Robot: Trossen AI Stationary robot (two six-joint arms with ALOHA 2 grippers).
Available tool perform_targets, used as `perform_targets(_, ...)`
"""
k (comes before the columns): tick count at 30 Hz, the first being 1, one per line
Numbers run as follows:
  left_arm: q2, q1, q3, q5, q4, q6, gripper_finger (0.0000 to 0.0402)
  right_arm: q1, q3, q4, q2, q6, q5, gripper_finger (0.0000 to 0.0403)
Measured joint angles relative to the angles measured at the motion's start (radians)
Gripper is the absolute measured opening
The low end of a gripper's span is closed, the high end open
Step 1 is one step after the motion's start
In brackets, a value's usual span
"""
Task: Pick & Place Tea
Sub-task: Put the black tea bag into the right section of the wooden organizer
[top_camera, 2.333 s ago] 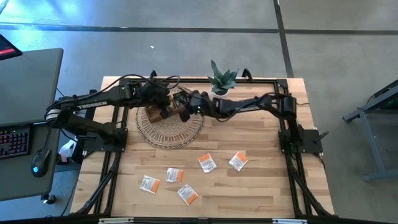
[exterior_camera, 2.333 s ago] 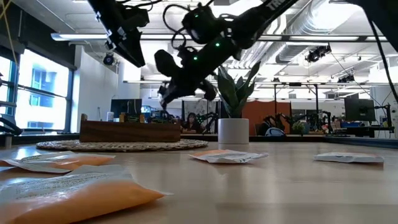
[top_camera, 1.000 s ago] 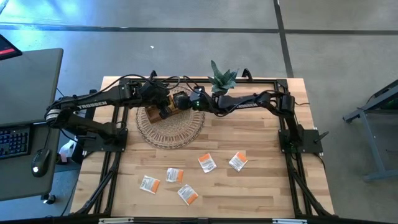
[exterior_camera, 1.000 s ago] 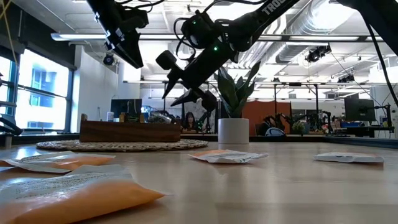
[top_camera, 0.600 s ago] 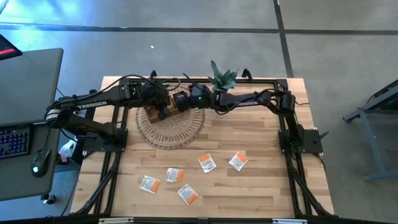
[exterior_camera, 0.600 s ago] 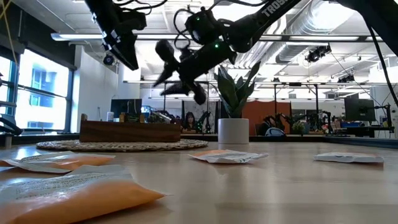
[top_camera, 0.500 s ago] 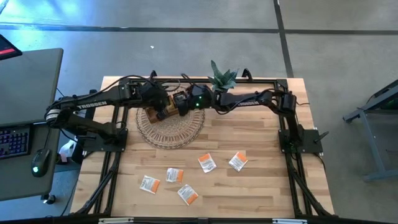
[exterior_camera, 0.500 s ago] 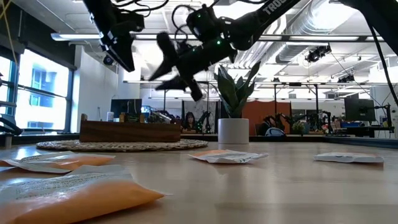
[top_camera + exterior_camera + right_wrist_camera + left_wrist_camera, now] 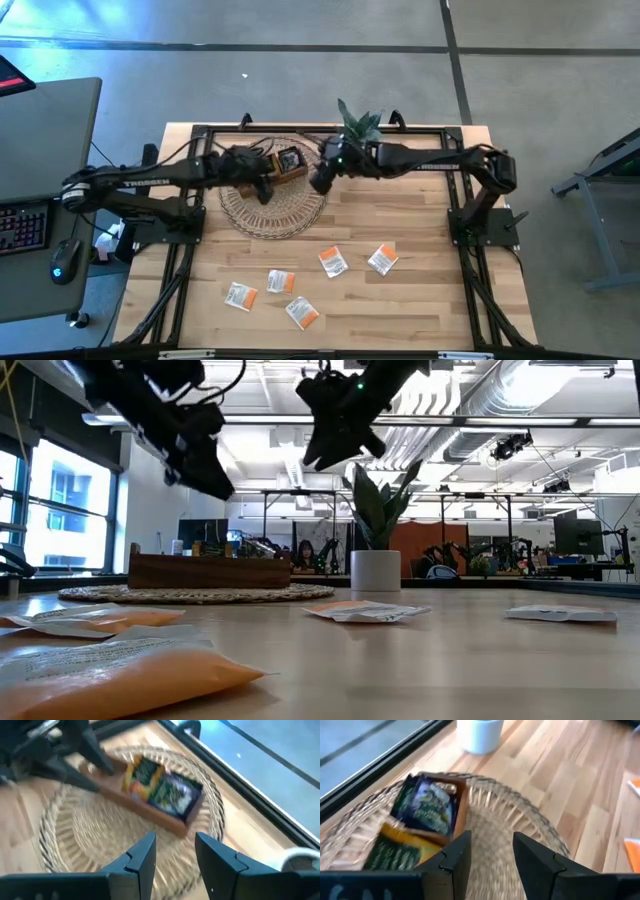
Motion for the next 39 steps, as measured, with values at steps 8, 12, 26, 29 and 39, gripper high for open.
perform_targets(8,0.034,0.093,-0.062,-0.019,0.09,-0.033,0.0143,0.007,-0.229,0.247,-0.075,0.008,-0.13,0.0133)
perform_targets(12,0.038,0.185,-0.062,0.107,0.087,-0.013,0.0143,-0.017,-0.425,0.497,-0.188,-0.028,-0.192,0.0133)
perform_targets(26,0.28,0.241,-0.062,0.112,0.269,-0.101,0.0143,-0.034,-0.769,0.949,-0.448,-0.177,-0.143,0.0133)
perform_targets(29,0.285,0.241,-0.062,0.063,0.274,-0.103,0.0143,-0.033,-0.777,0.953,-0.453,-0.177,-0.163,0.0133)
perform_targets(39,0.293,0.241,-0.062,0.101,0.28,-0.128,0.0143,-0.033,-0.779,0.954,-0.45,-0.175,-0.16,0.0133)
